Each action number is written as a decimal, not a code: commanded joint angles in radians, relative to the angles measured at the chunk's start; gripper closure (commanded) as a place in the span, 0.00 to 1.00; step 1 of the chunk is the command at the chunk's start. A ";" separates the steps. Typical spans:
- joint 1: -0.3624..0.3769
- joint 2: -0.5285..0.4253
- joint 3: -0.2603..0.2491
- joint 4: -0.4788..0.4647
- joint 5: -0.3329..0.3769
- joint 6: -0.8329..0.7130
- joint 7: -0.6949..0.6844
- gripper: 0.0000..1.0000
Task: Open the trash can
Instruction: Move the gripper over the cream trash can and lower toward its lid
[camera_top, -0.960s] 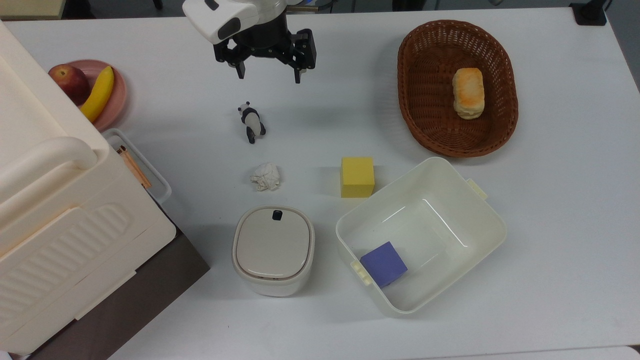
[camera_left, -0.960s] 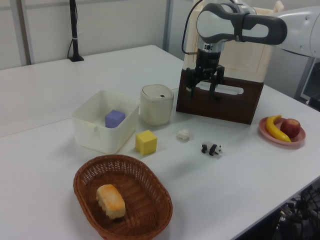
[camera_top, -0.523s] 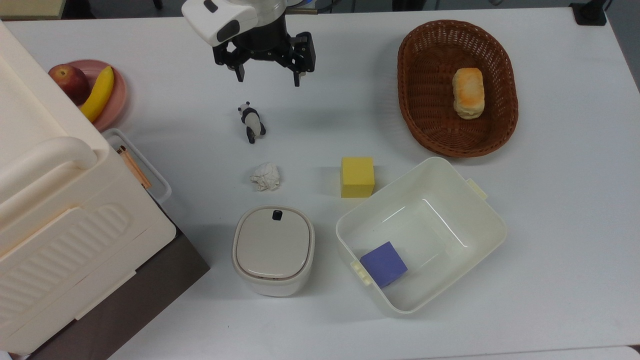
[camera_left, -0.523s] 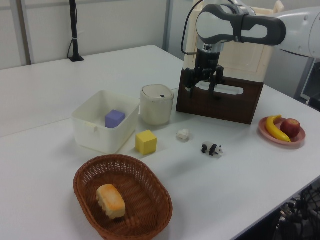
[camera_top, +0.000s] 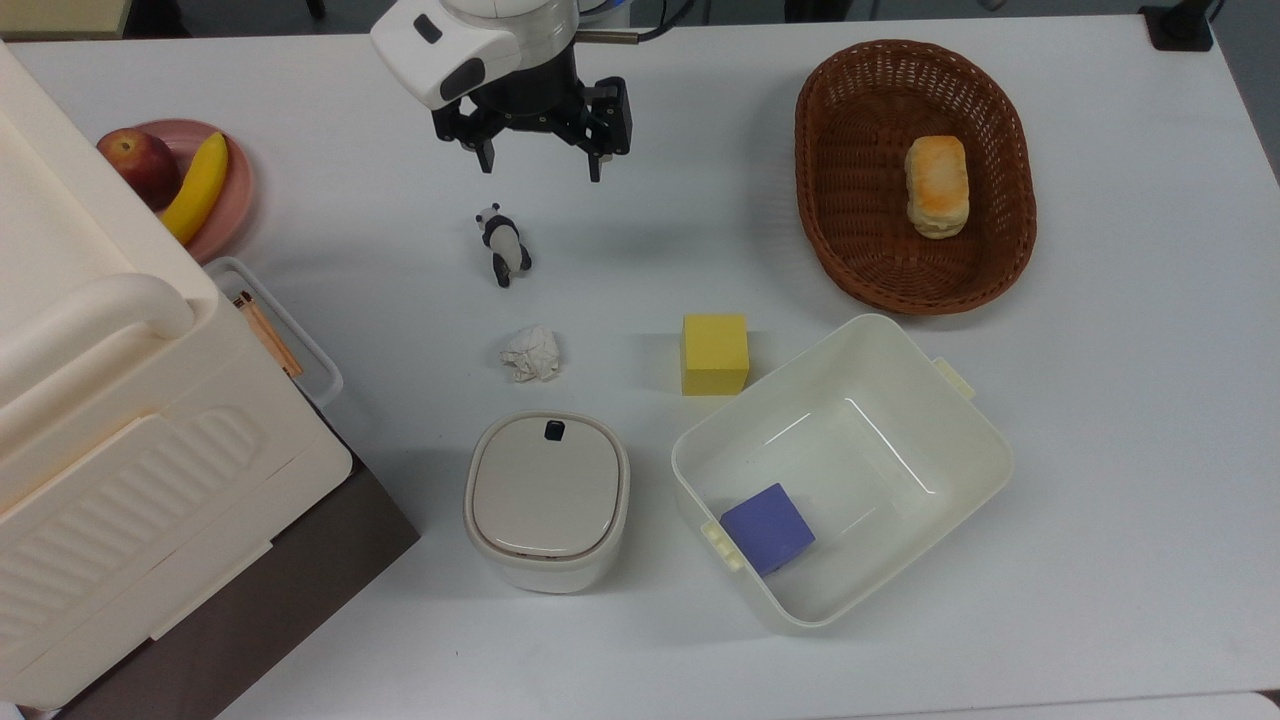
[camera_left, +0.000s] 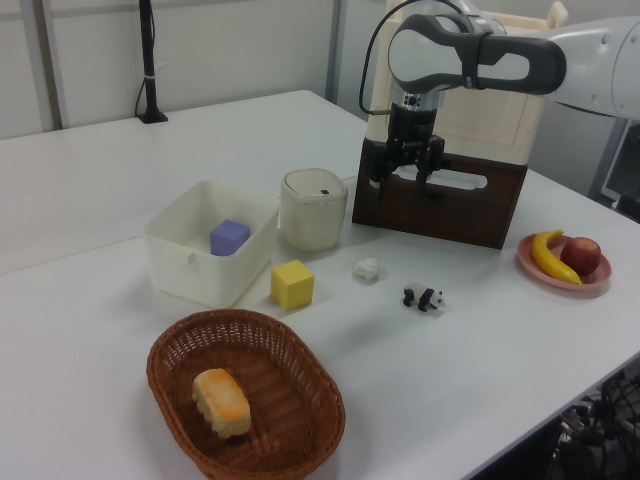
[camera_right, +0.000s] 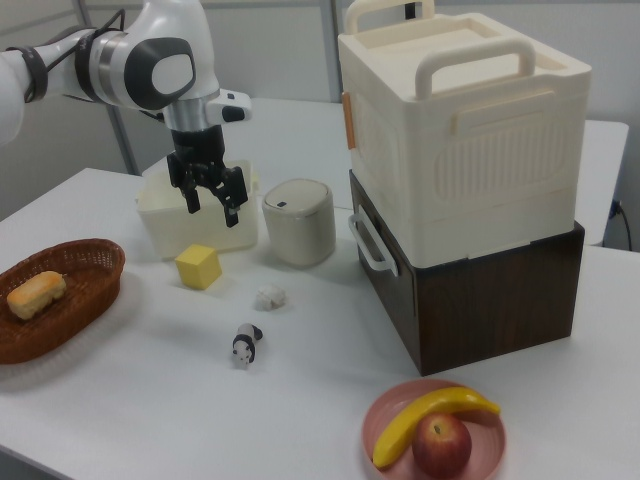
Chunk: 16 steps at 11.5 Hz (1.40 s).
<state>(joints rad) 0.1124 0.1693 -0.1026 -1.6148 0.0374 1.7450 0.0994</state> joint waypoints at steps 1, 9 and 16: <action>0.009 0.007 0.003 -0.022 0.004 0.028 -0.012 0.26; 0.013 0.105 0.017 0.004 0.030 0.350 -0.063 0.85; 0.029 0.266 0.006 0.183 0.012 0.574 -0.006 0.85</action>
<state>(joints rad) 0.1352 0.3511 -0.0807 -1.5216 0.0460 2.2611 0.0675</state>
